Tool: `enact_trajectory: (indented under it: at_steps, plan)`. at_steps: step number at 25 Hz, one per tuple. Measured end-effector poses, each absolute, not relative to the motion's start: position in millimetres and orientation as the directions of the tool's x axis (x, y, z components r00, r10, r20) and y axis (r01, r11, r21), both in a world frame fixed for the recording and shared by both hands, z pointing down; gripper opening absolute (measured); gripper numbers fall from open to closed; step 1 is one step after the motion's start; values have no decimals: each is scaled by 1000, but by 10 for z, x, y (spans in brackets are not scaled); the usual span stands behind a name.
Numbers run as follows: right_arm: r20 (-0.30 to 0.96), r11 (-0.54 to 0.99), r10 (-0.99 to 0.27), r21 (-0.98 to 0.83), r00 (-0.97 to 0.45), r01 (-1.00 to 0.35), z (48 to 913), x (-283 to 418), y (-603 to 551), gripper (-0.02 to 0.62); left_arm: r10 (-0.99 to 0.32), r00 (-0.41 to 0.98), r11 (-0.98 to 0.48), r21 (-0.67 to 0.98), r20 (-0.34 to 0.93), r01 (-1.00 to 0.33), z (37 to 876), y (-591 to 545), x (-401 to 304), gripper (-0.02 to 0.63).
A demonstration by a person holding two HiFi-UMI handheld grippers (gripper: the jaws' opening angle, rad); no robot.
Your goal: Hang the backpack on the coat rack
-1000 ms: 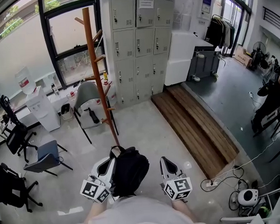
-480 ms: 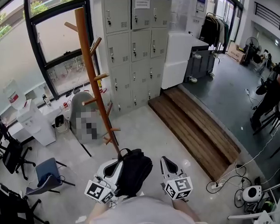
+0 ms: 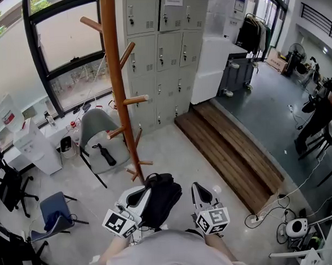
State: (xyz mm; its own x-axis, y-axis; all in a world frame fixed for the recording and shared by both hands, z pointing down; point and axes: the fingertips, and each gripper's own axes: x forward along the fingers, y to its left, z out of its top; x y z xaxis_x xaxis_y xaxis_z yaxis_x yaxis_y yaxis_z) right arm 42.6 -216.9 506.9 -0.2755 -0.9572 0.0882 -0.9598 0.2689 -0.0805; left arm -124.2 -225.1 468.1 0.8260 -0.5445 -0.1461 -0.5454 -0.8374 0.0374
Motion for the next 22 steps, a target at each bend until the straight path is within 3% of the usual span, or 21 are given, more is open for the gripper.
enact_trajectory:
  at_steps: [22]
  plan:
    - [89,368,-922,-106,-377,-924,5083,695,-2570,8,-625,756,-779,102,-191,-618,4389,-2557,-1141,12]
